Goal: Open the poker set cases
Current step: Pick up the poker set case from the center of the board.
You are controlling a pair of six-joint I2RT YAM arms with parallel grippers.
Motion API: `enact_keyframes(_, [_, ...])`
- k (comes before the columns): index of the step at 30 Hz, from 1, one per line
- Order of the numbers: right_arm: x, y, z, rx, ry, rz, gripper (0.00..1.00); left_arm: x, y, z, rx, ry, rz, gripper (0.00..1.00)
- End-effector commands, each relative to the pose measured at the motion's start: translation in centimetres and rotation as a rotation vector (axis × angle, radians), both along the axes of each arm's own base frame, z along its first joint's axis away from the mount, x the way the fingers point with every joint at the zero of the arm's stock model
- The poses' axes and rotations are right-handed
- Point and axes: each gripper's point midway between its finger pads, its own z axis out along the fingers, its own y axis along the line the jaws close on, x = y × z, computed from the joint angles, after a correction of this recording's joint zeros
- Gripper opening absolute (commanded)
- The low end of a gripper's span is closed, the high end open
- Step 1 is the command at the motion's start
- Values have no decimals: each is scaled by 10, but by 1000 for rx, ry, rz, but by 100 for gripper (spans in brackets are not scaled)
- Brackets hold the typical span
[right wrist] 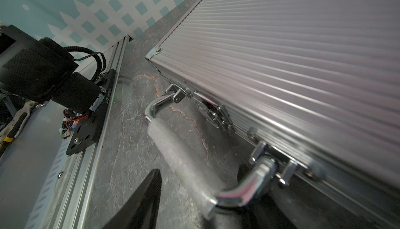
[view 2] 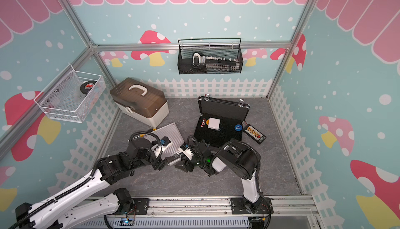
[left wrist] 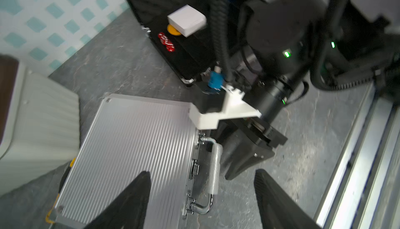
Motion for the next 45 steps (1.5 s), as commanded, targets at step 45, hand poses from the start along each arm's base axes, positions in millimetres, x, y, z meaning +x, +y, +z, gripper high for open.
enact_keyframes(45, [1, -3, 31, 133, -43, 17, 56, 13, 21, -126, 465, 57, -86, 38])
